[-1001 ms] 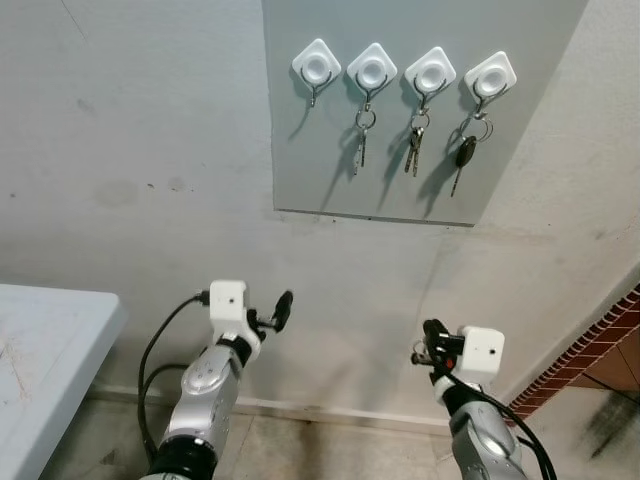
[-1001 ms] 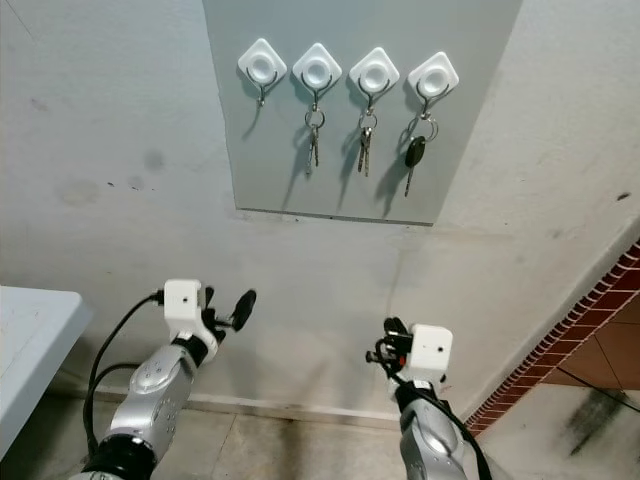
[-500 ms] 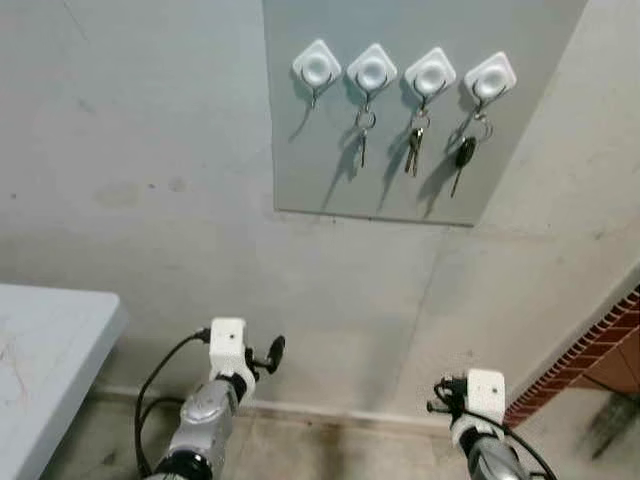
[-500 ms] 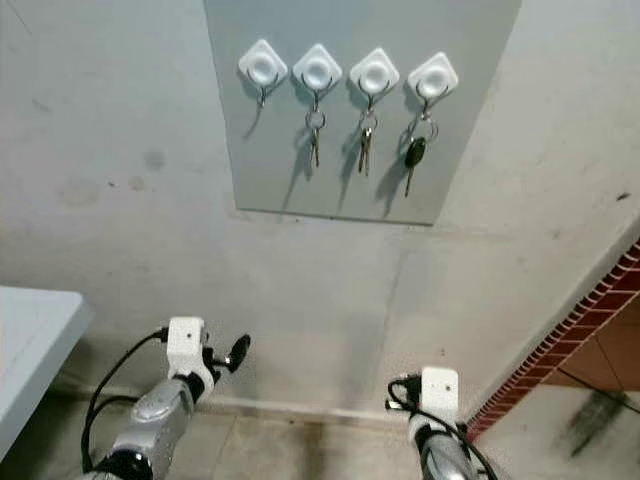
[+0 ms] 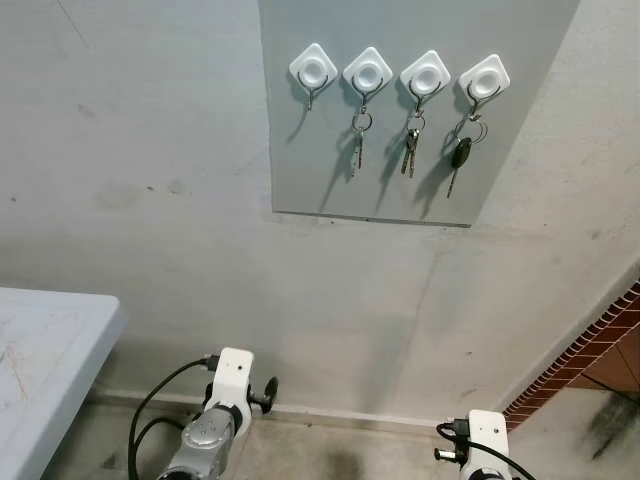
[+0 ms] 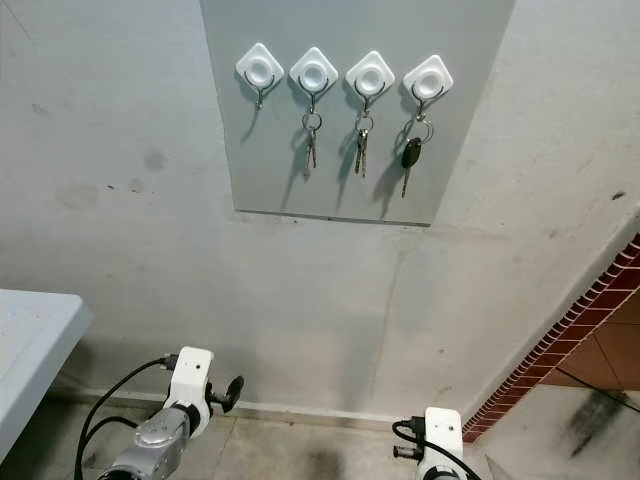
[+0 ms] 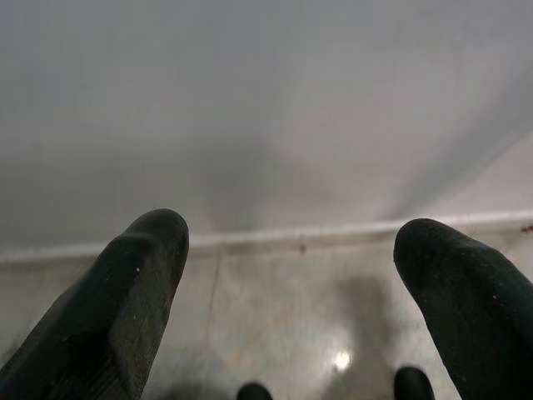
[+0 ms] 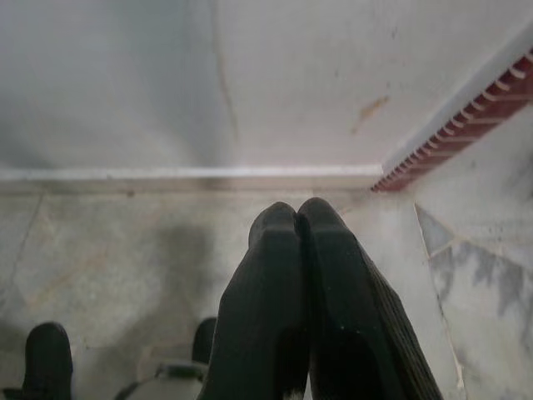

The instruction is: Hang keys on a hook

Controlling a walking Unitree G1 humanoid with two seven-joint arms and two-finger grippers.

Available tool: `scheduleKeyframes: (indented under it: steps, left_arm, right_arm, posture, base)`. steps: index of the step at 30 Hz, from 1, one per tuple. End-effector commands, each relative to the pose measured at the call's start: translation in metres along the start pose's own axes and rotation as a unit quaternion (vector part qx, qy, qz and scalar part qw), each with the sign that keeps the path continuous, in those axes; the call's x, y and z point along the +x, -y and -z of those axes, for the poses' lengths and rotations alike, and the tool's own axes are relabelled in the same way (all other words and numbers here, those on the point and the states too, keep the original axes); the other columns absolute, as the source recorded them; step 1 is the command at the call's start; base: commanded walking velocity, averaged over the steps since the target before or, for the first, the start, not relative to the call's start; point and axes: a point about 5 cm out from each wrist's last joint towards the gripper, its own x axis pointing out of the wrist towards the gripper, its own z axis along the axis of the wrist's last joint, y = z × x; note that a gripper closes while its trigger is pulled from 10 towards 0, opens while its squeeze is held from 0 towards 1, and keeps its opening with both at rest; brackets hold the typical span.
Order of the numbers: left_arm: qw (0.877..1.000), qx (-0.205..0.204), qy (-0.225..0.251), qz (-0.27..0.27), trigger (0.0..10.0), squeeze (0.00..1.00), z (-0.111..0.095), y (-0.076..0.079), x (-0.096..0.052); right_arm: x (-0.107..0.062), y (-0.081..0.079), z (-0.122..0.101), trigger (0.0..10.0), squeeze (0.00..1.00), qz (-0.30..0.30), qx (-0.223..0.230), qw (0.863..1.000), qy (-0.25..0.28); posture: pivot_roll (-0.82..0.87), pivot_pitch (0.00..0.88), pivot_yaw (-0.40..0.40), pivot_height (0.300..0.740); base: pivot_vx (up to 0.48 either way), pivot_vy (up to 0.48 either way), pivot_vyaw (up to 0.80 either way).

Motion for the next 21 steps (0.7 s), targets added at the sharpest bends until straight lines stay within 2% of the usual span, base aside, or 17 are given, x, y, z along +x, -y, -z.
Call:
scheduleKeyframes:
  steps: [1, 6, 8, 14, 21]
  left_arm:
    - [0.999, -0.016, -0.035, -0.007, 10.0, 0.00, 0.015, -0.006, -0.005]
    - [0.997, -0.046, -0.054, -0.008, 10.0, 0.00, 0.026, -0.007, -0.009]
    - [0.997, -0.041, -0.068, -0.015, 10.0, 0.00, 0.031, -0.009, -0.011]
    - [0.994, -0.059, -0.085, -0.019, 10.0, 0.00, 0.039, -0.010, -0.014]
    - [0.994, -0.051, -0.096, -0.021, 10.0, 0.00, 0.044, -0.012, -0.016]
  right_arm:
    - [-0.003, 0.002, 0.011, 10.0, 0.00, 0.012, 0.006, 1.000, -0.027]
    - [-0.006, 0.003, 0.021, 10.0, 0.00, 0.016, 0.004, 0.999, -0.052]
    - [-0.008, 0.002, 0.025, 10.0, 0.00, 0.014, 0.008, 0.998, -0.062]
    - [-0.012, -0.002, 0.036, 10.0, 0.00, 0.008, -0.004, 0.996, -0.085]
    - [-0.016, -0.008, 0.045, 10.0, 0.00, -0.008, -0.007, 0.994, -0.107]
  posture:
    - [-0.08, 0.000, 0.004, 0.740]
    - [-0.07, 0.000, 0.002, 0.740]
    - [-0.07, 0.000, 0.001, 0.740]
    - [-0.07, 0.000, -0.001, 0.740]
    - [-0.08, 0.000, -0.001, 0.740]
  base:
    - [0.000, 0.000, 0.00]
    - [0.000, 0.000, 0.00]
    - [0.000, 0.000, 0.00]
    - [0.000, 0.000, 0.00]
    - [0.000, 0.000, 0.00]
